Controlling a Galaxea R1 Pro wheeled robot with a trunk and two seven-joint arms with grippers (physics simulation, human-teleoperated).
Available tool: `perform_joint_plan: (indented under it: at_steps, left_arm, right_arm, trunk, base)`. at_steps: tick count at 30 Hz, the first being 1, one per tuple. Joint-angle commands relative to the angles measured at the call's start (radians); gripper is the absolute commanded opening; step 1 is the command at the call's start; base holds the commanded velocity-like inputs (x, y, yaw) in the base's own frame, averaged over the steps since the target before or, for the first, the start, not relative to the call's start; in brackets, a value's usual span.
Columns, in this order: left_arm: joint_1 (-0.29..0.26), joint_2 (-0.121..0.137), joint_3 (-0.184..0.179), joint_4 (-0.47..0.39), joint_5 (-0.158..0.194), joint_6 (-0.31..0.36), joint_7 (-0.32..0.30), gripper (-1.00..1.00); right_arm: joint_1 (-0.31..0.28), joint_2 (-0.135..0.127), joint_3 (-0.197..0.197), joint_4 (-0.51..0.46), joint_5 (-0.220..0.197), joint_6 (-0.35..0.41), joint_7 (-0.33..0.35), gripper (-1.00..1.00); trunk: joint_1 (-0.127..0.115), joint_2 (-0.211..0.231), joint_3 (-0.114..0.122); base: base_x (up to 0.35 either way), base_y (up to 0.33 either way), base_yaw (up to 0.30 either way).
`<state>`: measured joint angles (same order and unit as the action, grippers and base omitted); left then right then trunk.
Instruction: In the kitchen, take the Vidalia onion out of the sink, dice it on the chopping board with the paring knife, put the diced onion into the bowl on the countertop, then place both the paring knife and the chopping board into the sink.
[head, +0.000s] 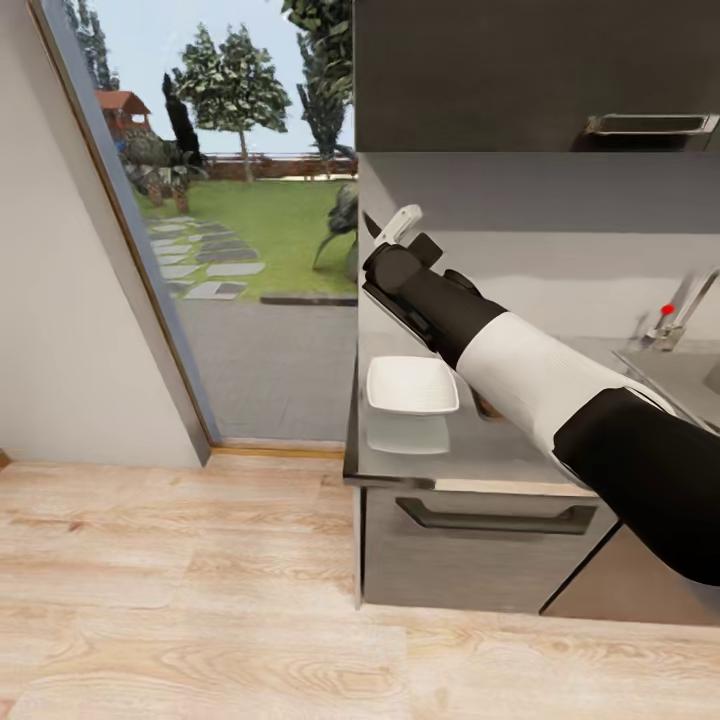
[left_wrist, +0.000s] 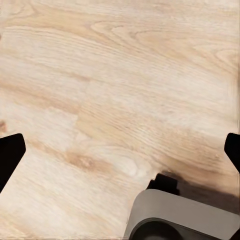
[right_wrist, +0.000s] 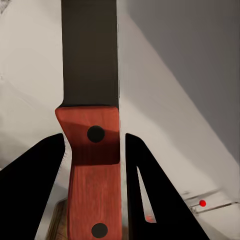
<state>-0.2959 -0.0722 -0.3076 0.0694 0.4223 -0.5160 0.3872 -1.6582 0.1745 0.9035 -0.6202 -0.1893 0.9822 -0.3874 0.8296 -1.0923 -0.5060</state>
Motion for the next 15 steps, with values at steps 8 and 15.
perform_joint_plan:
  at_steps: [8,15]
  left_arm:
    - [-0.002,-0.010,-0.008,0.004,0.006,-0.006,0.001,1.00]
    - [-0.002,-0.018,-0.009,0.004,0.006,-0.006,0.001,1.00]
  right_arm:
    - [0.000,0.000,0.004,0.007,-0.006,0.003,-0.010,-1.00]
    - [0.002,0.000,0.101,0.045,0.022,0.000,-0.137,-1.00]
  trunk:
    - [0.000,-0.001,-0.001]
    - [0.000,-0.001,-0.001]
  base:
    - [-0.089,-0.338,0.228]
    - [-0.041,-0.122,0.018]
